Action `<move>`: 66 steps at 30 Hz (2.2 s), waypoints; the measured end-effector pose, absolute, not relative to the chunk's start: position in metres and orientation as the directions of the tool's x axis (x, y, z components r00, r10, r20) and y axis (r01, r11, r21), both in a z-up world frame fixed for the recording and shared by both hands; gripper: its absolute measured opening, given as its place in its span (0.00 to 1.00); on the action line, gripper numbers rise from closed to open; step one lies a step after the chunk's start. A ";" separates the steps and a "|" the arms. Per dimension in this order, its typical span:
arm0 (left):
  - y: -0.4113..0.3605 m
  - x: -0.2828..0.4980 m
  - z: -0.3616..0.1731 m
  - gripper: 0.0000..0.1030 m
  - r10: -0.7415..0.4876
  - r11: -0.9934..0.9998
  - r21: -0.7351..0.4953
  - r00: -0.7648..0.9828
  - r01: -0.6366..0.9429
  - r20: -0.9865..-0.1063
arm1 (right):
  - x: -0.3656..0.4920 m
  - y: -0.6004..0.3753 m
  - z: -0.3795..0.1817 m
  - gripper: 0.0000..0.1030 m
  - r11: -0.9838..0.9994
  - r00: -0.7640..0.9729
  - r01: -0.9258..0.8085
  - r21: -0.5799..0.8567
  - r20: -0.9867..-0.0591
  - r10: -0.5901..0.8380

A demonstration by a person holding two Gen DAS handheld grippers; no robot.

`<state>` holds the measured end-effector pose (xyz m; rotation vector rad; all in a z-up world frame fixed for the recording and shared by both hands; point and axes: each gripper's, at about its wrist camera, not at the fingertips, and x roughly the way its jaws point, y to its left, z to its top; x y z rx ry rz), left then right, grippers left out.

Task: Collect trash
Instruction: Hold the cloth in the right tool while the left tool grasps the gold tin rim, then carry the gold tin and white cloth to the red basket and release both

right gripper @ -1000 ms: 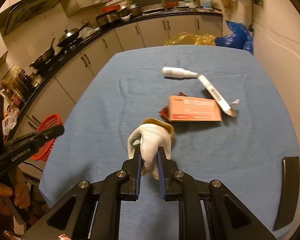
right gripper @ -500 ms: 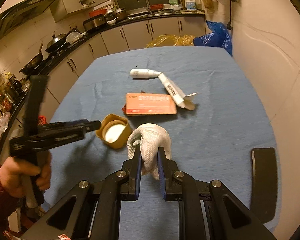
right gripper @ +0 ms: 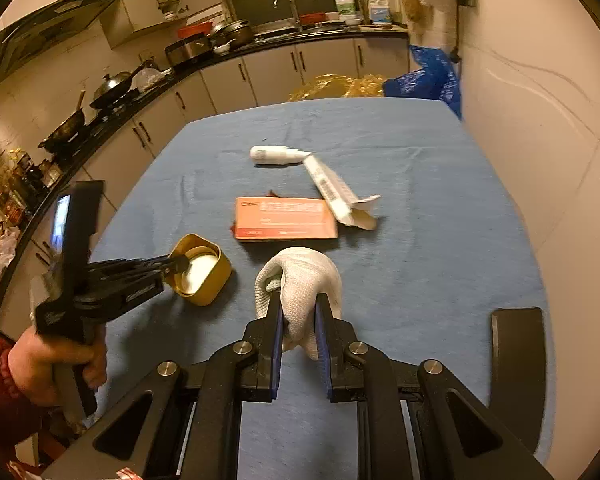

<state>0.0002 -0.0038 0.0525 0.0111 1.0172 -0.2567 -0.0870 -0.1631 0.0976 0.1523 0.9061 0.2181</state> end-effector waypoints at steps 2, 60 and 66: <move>0.008 -0.010 0.062 0.07 -0.195 0.974 -0.099 0.526 0.206 -0.828 | -0.081 -0.150 0.096 0.15 0.962 0.590 -0.147 0.229 -0.761 0.271; 0.313 -0.094 0.116 0.07 0.035 0.978 -0.108 0.646 -0.180 -0.763 | -0.039 0.152 0.098 0.15 0.835 0.431 -0.473 0.281 -0.753 0.498; 0.349 -0.098 0.107 0.07 0.073 0.964 -0.107 0.629 -0.244 -0.774 | -0.029 0.193 0.105 0.15 0.804 0.406 -0.520 0.290 -0.744 0.531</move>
